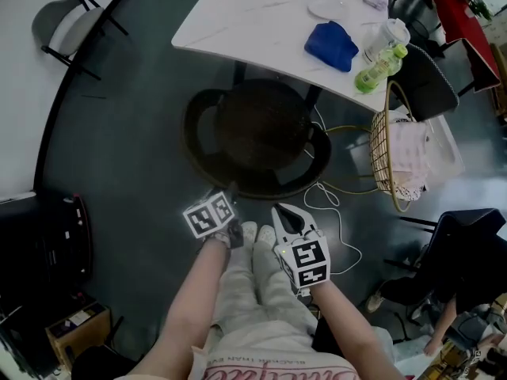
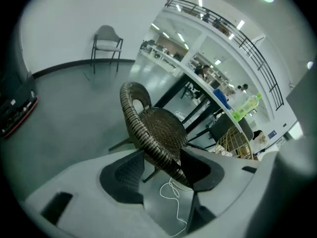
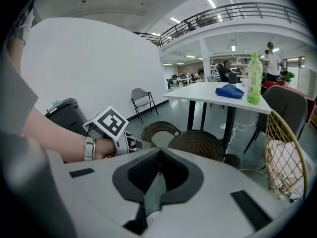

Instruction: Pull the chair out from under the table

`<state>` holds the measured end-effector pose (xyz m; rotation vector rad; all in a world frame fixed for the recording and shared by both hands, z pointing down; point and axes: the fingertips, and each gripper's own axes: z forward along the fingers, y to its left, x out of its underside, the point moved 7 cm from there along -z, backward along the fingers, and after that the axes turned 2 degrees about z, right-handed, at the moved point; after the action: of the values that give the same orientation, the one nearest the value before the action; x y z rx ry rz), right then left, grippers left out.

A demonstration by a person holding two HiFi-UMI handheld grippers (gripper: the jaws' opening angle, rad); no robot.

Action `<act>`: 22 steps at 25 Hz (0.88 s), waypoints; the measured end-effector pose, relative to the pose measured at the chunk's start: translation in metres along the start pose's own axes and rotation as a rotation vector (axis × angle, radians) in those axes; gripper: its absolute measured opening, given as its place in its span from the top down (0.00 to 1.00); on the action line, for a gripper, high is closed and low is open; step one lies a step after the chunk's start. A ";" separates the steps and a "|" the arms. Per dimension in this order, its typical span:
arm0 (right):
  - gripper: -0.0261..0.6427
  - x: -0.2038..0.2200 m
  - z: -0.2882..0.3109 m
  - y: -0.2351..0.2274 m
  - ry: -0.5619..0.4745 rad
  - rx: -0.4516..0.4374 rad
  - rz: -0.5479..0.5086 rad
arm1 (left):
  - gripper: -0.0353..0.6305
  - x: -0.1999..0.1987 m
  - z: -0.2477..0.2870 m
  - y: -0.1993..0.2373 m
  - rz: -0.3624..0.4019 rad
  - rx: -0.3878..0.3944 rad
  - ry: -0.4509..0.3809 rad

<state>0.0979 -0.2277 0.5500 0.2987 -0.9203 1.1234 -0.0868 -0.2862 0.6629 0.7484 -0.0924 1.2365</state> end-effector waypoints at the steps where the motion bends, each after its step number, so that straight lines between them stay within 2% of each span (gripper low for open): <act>1: 0.96 0.002 0.001 -0.001 0.005 0.001 0.007 | 0.62 -0.001 0.002 0.001 -0.016 -0.001 -0.005; 5: 0.96 0.007 0.008 -0.006 0.019 0.006 0.023 | 0.62 -0.006 0.014 0.001 -0.058 -0.029 0.005; 9: 0.95 0.006 0.014 -0.009 0.023 0.003 0.024 | 0.62 -0.010 0.033 0.003 -0.092 -0.070 0.096; 13: 0.96 0.003 0.018 -0.011 0.024 0.009 0.027 | 0.63 -0.005 0.051 0.007 -0.091 -0.110 0.193; 15: 0.95 0.001 0.019 -0.011 0.024 0.011 0.024 | 0.63 -0.003 0.060 0.009 -0.114 -0.086 0.215; 18: 0.96 0.002 0.017 -0.010 0.027 0.013 0.019 | 0.63 0.000 0.066 0.013 -0.189 -0.025 0.221; 22: 0.96 0.010 0.013 -0.006 0.047 0.021 0.027 | 0.65 0.000 0.065 0.013 -0.196 -0.022 0.216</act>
<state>0.0981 -0.2323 0.5675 0.2772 -0.8737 1.1606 -0.0775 -0.3208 0.7182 0.5858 0.1416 1.1193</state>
